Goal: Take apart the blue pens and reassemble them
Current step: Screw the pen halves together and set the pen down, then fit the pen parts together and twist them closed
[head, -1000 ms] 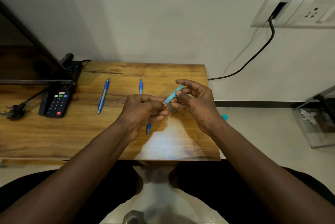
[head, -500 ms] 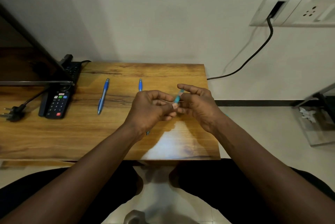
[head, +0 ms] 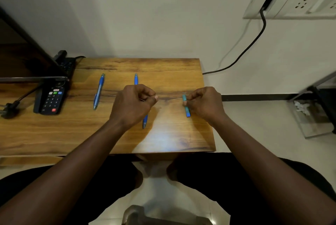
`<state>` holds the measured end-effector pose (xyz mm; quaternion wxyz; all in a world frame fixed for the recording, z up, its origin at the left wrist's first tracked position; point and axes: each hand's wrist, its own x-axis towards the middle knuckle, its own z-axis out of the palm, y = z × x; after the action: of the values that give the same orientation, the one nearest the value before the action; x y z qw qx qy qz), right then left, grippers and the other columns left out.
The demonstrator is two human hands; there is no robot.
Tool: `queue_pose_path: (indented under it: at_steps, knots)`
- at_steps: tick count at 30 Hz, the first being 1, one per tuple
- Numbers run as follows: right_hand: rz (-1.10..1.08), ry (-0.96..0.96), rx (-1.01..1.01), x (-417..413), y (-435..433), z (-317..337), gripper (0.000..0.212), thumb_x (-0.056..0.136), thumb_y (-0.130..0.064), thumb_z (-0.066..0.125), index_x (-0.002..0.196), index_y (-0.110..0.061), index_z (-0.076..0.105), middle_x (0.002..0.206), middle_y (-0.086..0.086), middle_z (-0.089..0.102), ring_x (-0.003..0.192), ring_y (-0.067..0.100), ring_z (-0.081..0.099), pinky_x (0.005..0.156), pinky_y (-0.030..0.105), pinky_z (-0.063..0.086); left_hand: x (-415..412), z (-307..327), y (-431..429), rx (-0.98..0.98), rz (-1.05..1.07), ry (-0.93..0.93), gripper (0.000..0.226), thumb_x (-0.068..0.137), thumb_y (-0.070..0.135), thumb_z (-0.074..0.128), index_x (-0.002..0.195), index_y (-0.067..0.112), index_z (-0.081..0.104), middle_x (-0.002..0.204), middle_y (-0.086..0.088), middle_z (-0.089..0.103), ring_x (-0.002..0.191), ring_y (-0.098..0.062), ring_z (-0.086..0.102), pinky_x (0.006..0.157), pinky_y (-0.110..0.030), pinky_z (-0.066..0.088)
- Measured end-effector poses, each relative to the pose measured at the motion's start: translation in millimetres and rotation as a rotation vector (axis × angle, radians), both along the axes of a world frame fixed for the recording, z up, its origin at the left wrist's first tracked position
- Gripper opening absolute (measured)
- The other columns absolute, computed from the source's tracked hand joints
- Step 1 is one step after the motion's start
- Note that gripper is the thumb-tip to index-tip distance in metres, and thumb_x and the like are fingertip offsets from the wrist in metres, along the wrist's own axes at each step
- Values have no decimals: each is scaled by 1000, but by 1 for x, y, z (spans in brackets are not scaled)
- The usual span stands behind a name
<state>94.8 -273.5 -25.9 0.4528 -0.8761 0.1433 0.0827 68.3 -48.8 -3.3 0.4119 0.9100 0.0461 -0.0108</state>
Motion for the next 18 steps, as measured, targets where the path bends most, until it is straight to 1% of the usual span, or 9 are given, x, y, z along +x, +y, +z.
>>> queue_pose_path:
  at_steps: [2,4,6,9,12,14,15,16,18]
  knots:
    - [15,-27,-67,0,1,-2,14,76,-20,91,79,-17,77,87,-4,74,90,13,72,84,37,62,-1,-1,3,-6,0,0,14,93,34,77,103,23,77,85,9,75,80,-6,71,73,-35,63]
    - [30,-44,-128,-1,4,-2,13,78,-21,90,78,-16,77,84,-5,73,89,11,71,81,33,61,-4,0,7,-7,-1,-16,16,94,35,75,105,23,77,85,9,75,80,-6,71,72,-35,62]
    - [22,-82,-194,-3,6,1,14,81,-23,87,81,-15,76,84,-4,73,88,12,70,76,30,58,-6,2,11,-11,-1,-26,17,95,35,75,107,23,76,85,10,75,80,-5,71,71,-32,60]
    - [36,-176,-249,-6,18,8,16,88,-33,79,88,-18,74,85,-2,73,84,16,68,74,33,57,-10,4,24,-7,22,-23,17,95,33,75,109,23,76,87,10,74,83,-6,70,70,-29,57]
    - [117,-223,-229,-10,37,19,16,90,-37,76,91,-22,75,82,-5,73,79,14,68,73,37,60,-13,5,35,28,48,-18,18,95,31,76,110,23,75,89,9,74,85,-4,70,69,-26,54]
    - [163,-198,-194,-12,53,26,14,91,-35,75,87,-21,75,79,-7,72,75,9,67,67,32,58,-16,5,42,44,51,5,17,94,28,77,110,22,75,90,10,74,84,-2,68,71,-26,55]
    - [173,-164,-160,-13,61,27,14,90,-32,76,84,-20,75,77,-7,72,73,8,67,65,30,57,-17,4,45,50,45,21,18,93,26,79,110,21,75,91,11,75,85,-2,69,74,-29,58]
    - [171,-120,-114,-13,69,27,13,89,-30,77,81,-20,74,76,-6,72,72,9,69,65,32,59,-19,2,47,60,35,35,19,91,25,80,109,22,75,90,11,75,85,-3,70,78,-33,60]
    - [143,-44,-22,-11,84,23,13,85,-27,79,78,-19,73,76,-2,74,75,17,72,72,43,63,-25,-3,48,97,19,56,21,88,26,83,106,24,75,88,12,74,84,-3,70,83,-38,62]
